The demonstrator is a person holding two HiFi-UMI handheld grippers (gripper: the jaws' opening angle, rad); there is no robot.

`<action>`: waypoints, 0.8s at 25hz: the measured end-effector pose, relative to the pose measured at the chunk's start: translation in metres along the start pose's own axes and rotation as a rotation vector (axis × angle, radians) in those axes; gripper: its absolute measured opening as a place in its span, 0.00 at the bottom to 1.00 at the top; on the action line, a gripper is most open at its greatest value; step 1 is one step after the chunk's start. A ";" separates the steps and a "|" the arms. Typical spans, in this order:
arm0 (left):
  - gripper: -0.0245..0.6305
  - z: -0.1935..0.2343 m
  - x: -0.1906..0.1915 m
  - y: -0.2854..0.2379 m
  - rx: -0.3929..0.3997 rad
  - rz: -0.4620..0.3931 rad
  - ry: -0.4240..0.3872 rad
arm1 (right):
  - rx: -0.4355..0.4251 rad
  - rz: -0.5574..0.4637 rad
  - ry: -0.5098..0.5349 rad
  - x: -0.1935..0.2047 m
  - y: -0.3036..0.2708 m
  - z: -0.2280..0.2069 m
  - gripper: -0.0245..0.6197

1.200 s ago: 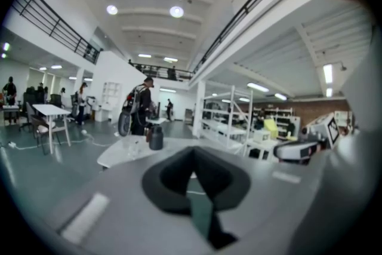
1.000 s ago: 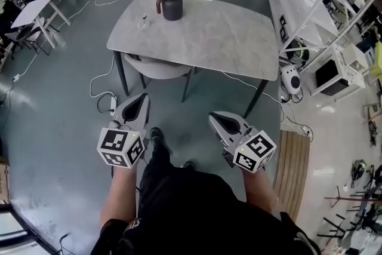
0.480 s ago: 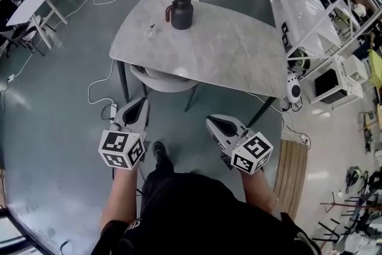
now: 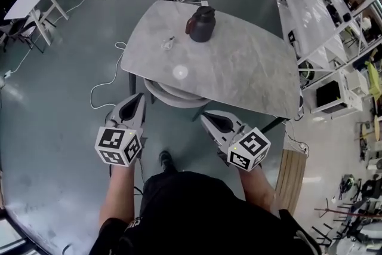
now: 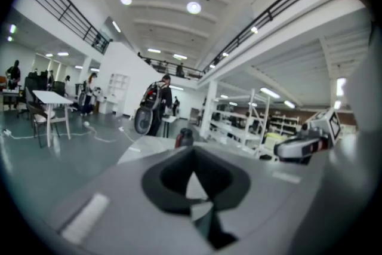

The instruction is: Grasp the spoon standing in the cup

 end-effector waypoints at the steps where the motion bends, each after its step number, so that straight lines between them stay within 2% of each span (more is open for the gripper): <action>1: 0.05 0.010 0.000 -0.002 0.003 0.003 0.005 | 0.003 -0.001 -0.007 -0.004 -0.011 -0.001 0.03; 6: 0.05 0.053 0.001 -0.015 0.028 0.018 0.004 | 0.015 -0.025 -0.025 -0.019 -0.056 -0.005 0.03; 11: 0.05 0.072 -0.002 -0.036 0.047 0.025 0.012 | 0.031 -0.005 -0.041 -0.022 -0.075 -0.017 0.03; 20: 0.05 0.080 -0.010 -0.110 0.047 0.033 0.000 | 0.045 -0.029 -0.074 -0.037 -0.095 -0.101 0.03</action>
Point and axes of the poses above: the fingertips, and each gripper's own axes: y backward along the fingers, z to its left, x out of its underside, the point moved 10 cm from there along y, backward along the fingers, and after that the axes turned 6 degrees about -y, right-handed, at the moved point
